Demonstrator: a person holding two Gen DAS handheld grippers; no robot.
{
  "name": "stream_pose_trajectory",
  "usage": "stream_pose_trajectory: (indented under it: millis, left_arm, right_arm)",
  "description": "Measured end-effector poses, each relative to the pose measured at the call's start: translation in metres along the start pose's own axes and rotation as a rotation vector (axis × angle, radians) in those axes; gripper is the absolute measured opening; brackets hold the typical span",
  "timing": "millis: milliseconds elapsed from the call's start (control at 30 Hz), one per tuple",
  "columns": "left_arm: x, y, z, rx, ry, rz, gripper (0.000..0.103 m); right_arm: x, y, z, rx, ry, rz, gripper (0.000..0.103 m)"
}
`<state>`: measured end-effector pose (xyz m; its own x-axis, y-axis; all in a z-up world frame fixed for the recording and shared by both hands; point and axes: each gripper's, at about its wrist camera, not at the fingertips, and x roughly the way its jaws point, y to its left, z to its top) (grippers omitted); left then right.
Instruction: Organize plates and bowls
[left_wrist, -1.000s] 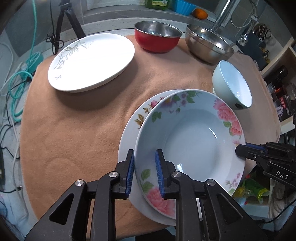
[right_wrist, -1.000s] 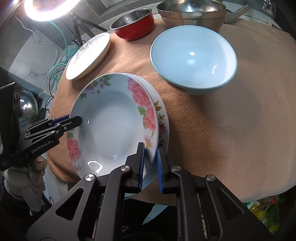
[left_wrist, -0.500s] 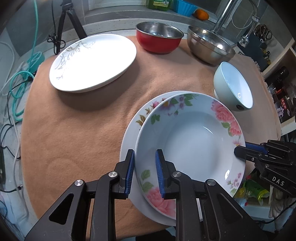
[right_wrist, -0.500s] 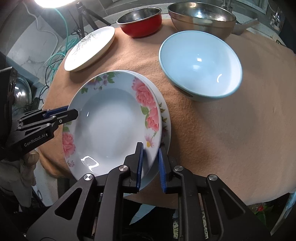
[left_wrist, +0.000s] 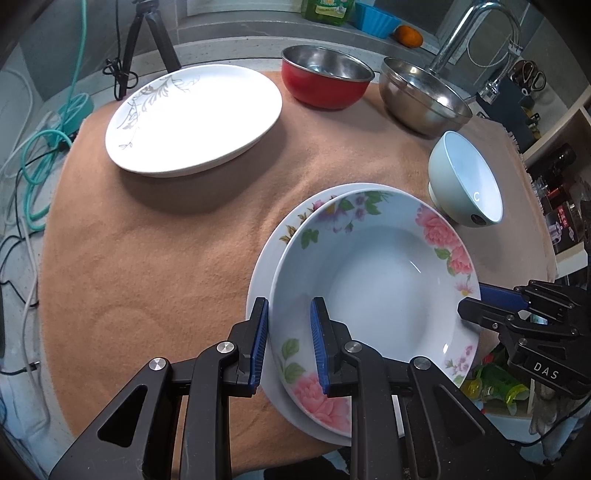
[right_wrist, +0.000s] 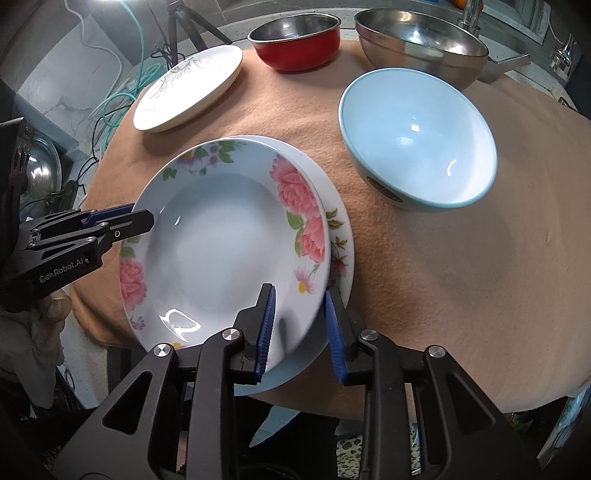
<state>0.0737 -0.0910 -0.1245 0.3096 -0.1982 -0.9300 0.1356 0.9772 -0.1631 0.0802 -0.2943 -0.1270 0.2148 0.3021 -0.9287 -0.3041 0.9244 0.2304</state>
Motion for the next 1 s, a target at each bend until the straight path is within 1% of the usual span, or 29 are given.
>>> stream_pose_trajectory:
  millis: [100, 300, 467, 567, 767, 900, 933, 967, 1000]
  left_arm:
    - [0.000, 0.000, 0.000, 0.006, -0.001, 0.000, 0.020]
    - [-0.004, 0.005, 0.000, -0.020, -0.007, -0.020, 0.020]
    - [-0.014, 0.016, 0.004, -0.051, -0.032, -0.041, 0.020]
    - [-0.023, 0.028, 0.009, -0.074, -0.054, -0.047, 0.020]
    - [-0.040, 0.057, 0.026, -0.121, -0.109, -0.032, 0.020]
    - [-0.047, 0.080, 0.042, -0.148, -0.147, -0.019, 0.020]
    - [-0.048, 0.085, 0.046, -0.152, -0.155, -0.013, 0.020]
    - [-0.049, 0.092, 0.050, -0.158, -0.163, -0.011, 0.020]
    - [-0.049, 0.097, 0.053, -0.164, -0.170, -0.014, 0.020]
  right_arm:
    - [0.000, 0.002, -0.001, -0.017, -0.002, -0.015, 0.028]
    - [-0.005, 0.001, 0.000, -0.004, -0.018, -0.012, 0.028]
    - [-0.017, -0.001, 0.006, 0.006, -0.052, -0.006, 0.028]
    - [-0.026, -0.001, 0.012, 0.014, -0.084, 0.014, 0.028]
    - [-0.041, 0.006, 0.038, 0.031, -0.161, 0.070, 0.028]
    - [-0.040, 0.018, 0.059, 0.032, -0.205, 0.088, 0.029]
    - [-0.039, 0.019, 0.062, 0.036, -0.208, 0.099, 0.031]
    - [-0.038, 0.021, 0.069, 0.045, -0.212, 0.111, 0.036]
    - [-0.036, 0.022, 0.074, 0.052, -0.217, 0.118, 0.039]
